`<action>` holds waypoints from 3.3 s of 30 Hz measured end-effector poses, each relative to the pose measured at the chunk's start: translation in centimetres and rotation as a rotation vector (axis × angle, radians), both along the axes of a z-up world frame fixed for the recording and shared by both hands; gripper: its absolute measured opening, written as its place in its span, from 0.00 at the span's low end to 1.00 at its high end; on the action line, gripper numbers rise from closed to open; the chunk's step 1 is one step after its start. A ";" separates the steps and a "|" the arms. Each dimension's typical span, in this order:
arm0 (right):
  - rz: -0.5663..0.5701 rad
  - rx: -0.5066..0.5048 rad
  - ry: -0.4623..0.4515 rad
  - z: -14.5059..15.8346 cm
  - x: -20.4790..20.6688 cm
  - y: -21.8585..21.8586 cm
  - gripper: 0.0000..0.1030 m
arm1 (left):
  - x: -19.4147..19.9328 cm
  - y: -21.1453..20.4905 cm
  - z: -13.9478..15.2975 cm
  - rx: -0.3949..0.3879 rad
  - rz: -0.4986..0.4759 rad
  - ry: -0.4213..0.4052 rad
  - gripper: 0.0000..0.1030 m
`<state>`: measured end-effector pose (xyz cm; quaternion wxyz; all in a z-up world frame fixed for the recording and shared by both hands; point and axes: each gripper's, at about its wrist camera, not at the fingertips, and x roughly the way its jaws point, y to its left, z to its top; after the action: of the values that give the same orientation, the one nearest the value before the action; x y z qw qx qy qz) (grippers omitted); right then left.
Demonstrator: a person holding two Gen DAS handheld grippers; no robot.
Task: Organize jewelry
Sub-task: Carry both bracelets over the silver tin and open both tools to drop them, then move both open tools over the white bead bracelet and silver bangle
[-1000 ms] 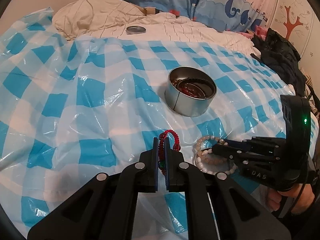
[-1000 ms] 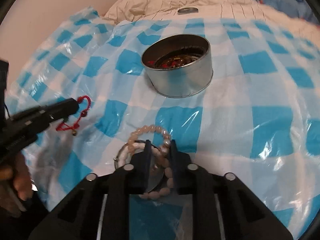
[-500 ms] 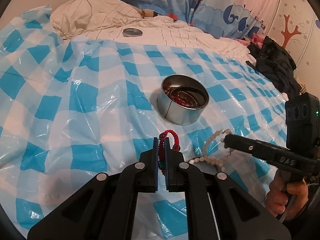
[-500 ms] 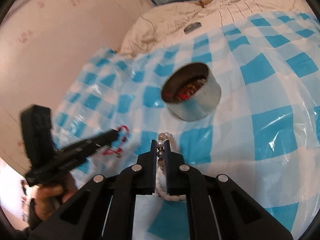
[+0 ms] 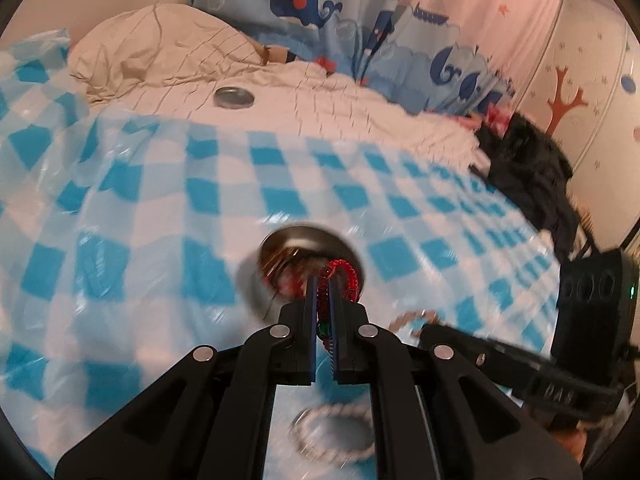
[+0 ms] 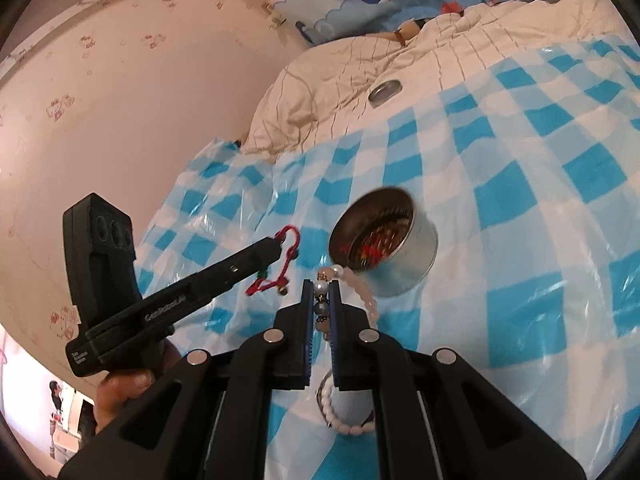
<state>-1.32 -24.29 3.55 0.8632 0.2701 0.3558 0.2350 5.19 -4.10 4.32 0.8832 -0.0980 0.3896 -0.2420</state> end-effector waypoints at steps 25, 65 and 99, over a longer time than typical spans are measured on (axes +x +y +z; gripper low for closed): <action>-0.091 -0.170 0.122 -2.4 -0.5 -1.3 0.54 | -4.1 2.8 -1.7 0.068 0.168 0.054 0.72; -0.062 -0.296 0.148 -5.0 -2.1 2.7 0.79 | -4.5 -0.1 -0.4 0.124 0.134 0.017 0.88; -0.056 -0.305 0.147 -5.1 -2.1 3.0 0.85 | -4.1 -0.1 -1.2 0.164 0.136 0.031 0.90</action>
<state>-3.47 -21.31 -1.53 0.8720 0.1624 0.4420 0.1335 1.07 -4.17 3.14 0.8964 -0.0555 0.4143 -0.1472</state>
